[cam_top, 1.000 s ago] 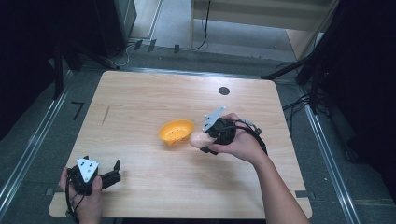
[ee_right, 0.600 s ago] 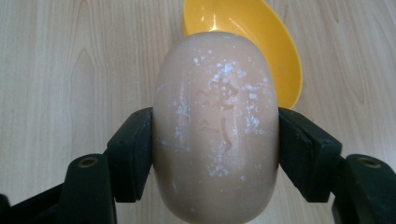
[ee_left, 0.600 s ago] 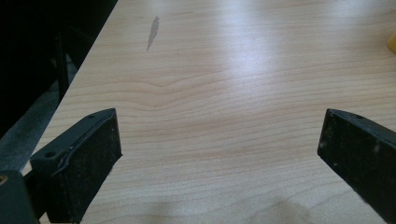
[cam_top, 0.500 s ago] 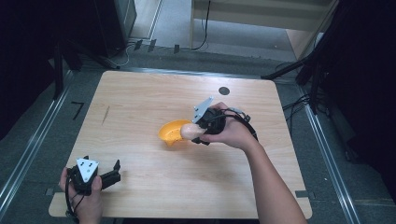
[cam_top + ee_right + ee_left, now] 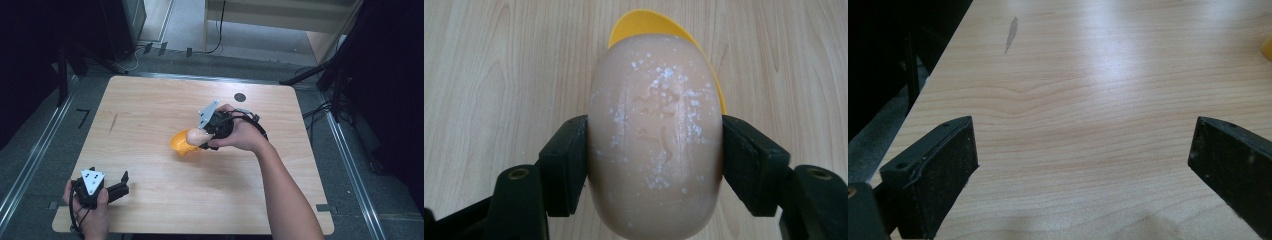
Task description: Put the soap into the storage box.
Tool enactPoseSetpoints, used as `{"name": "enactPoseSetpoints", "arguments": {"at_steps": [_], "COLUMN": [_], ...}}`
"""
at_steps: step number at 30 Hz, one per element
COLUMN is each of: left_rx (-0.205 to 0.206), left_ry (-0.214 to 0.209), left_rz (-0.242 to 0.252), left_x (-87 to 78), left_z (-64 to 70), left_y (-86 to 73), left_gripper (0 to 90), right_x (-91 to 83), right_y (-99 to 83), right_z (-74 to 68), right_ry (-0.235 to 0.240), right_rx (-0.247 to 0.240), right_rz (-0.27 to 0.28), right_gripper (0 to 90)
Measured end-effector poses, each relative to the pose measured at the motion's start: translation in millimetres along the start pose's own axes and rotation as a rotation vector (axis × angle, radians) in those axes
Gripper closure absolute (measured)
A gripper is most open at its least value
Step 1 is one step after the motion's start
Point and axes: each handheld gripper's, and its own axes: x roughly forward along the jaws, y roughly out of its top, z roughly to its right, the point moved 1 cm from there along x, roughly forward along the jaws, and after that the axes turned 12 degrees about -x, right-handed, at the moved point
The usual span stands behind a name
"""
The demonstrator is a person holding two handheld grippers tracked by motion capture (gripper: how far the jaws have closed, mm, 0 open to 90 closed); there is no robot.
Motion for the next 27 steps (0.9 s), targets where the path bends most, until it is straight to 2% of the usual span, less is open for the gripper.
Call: {"name": "enactPoseSetpoints", "arguments": {"at_steps": [1,3,6,8,9,15,20,27], "left_rx": [0.001,0.001,0.0,-0.002,-0.004,0.0,0.002,-0.001], "left_ry": [0.0,0.003,0.0,0.0,0.0,0.001,0.007,0.002], "left_rz": [0.0,0.001,0.0,0.001,0.002,0.002,0.003,0.005], "left_x": [0.1,0.1,0.0,0.0,0.0,0.2,1.0,0.7], "left_z": [0.0,0.3,0.0,-0.1,0.0,0.6,1.0,0.6], "left_y": [0.0,-0.1,0.0,0.0,0.0,0.0,0.2,0.1], "left_gripper": [0.0,0.0,0.0,0.0,0.0,0.0,0.0,0.0], "right_x": [1.2,1.8,5.0,7.4,11.4,16.2,20.7,27.9], "right_y": [3.0,3.8,7.1,8.0,8.9,11.7,16.9,24.2], "right_z": [3.1,3.6,7.7,9.1,10.5,13.7,19.3,24.0], "right_ry": [0.006,0.006,0.015,0.025,0.037,0.08,0.084,0.103], "right_rx": [-0.022,-0.025,-0.062,-0.069,-0.094,-0.118,-0.151,-0.161], "right_rz": [-0.007,-0.008,-0.012,-0.014,-0.02,-0.027,-0.028,-0.031], "right_gripper": [33.8,33.9,33.8,33.8,33.8,33.8,33.8,33.8]}}
